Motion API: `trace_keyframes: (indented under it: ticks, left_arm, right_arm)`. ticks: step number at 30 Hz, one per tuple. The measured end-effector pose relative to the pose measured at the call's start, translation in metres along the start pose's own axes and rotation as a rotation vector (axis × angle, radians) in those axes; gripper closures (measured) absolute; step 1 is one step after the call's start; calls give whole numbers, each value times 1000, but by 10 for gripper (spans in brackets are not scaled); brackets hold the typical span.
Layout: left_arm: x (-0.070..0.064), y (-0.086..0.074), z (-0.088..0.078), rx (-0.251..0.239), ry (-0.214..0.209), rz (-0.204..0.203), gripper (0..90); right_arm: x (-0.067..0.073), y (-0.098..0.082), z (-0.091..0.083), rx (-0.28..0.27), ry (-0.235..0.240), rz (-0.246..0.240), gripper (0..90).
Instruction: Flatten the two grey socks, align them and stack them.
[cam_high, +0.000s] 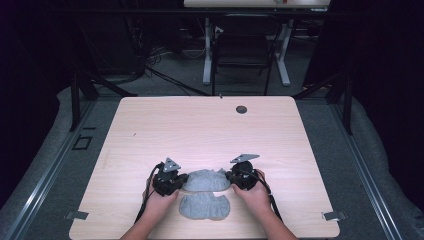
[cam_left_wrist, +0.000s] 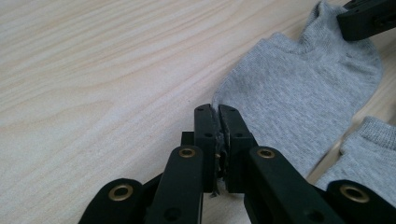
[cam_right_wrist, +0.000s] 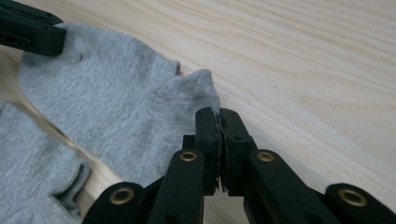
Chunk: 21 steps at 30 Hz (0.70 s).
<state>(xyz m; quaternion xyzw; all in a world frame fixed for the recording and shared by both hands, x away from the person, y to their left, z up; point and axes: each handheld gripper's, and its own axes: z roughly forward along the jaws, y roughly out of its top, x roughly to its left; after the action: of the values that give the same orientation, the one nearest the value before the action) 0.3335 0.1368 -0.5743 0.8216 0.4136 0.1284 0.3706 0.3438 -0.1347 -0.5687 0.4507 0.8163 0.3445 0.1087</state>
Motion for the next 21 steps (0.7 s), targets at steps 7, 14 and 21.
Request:
trace_keyframes:
  ticks: [7, 14, 21]
  left_arm:
    - [3, -1, -1, -3, 9, 6, 875]
    - [3, -2, -1, -9, 8, -9, 876]
    - [2, -1, -5, -22, -6, -18, 875]
  right_arm:
    - [-1, -3, 0, 6, 5, 1, 876]
    - [-2, -6, 0, 6, 15, 18, 876]
    - [0, -5, -4, -11, 27, 16, 876]
